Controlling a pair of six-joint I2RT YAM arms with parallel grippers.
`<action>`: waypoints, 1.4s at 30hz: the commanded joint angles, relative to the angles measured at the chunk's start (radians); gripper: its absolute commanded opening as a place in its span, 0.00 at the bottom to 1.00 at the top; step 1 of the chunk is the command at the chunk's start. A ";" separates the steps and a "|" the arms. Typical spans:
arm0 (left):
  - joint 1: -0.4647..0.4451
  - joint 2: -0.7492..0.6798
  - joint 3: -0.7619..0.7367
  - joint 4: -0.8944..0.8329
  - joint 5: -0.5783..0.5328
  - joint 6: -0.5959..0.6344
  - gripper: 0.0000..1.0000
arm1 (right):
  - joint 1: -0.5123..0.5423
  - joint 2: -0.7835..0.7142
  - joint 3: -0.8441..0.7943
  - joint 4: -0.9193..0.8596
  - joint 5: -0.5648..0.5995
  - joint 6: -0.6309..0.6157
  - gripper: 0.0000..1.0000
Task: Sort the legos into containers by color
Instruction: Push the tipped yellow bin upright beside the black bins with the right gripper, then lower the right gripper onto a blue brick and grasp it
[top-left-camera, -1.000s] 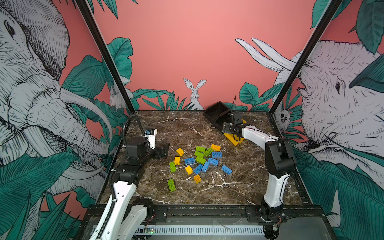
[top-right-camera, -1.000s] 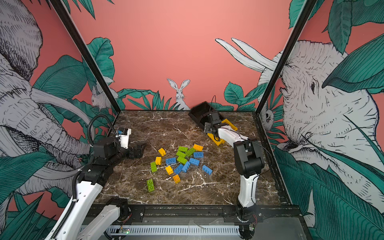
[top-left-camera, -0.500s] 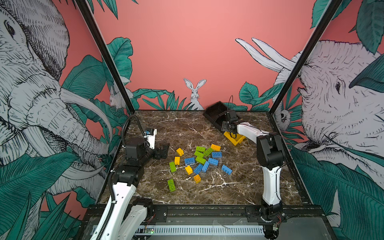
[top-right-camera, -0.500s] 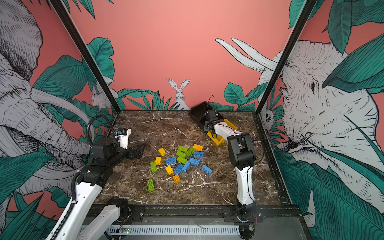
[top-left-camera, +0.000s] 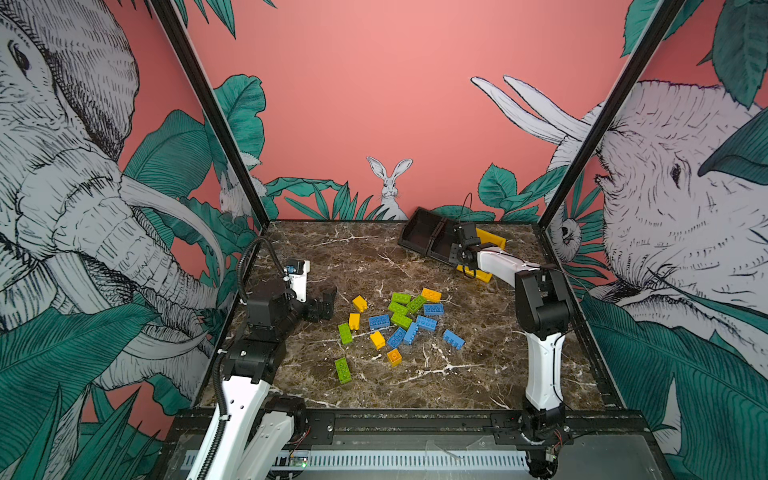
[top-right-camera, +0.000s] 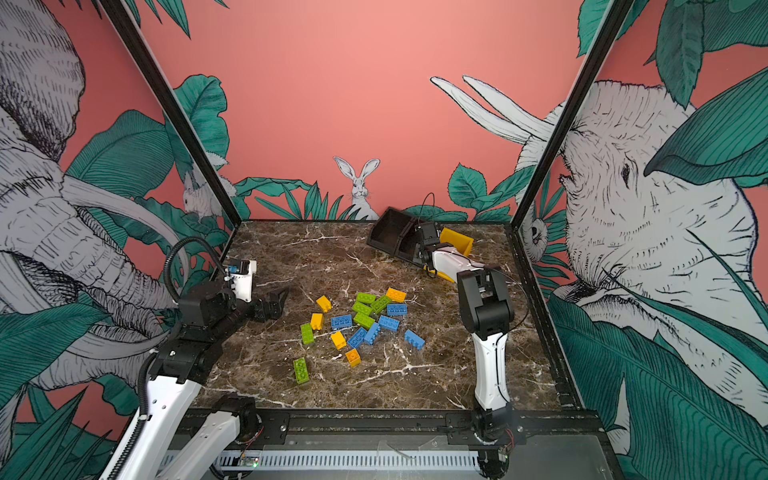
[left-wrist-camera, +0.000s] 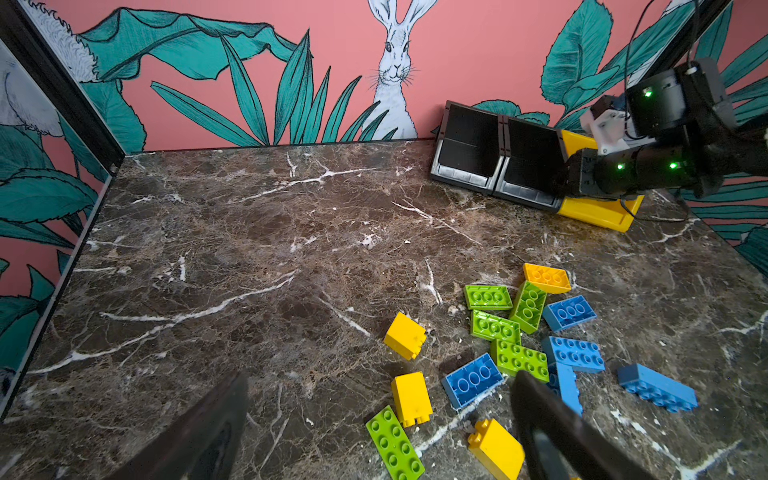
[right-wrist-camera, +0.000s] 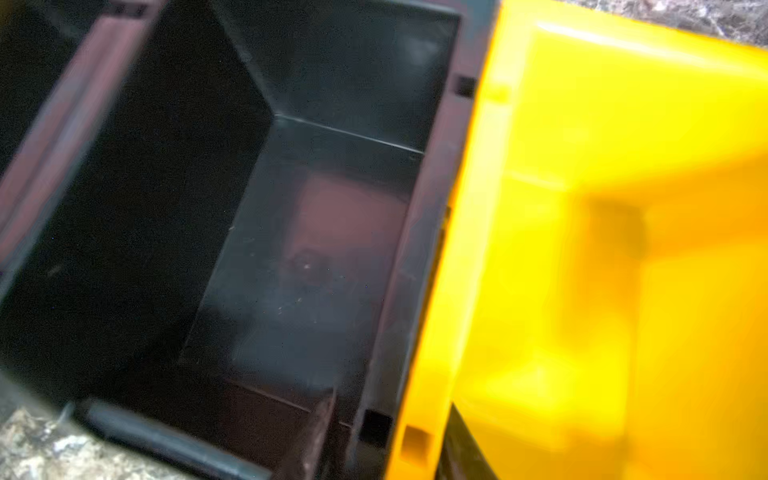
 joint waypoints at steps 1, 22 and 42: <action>0.000 -0.012 -0.012 0.029 -0.002 -0.010 0.99 | 0.004 -0.054 -0.059 -0.036 -0.031 -0.029 0.28; 0.001 -0.027 -0.024 0.047 0.043 -0.019 0.99 | 0.006 -0.266 -0.336 -0.041 -0.087 -0.196 0.26; -0.001 0.094 0.006 0.171 0.189 -0.046 0.99 | 0.026 -0.882 -0.628 -0.195 -0.329 -0.285 0.64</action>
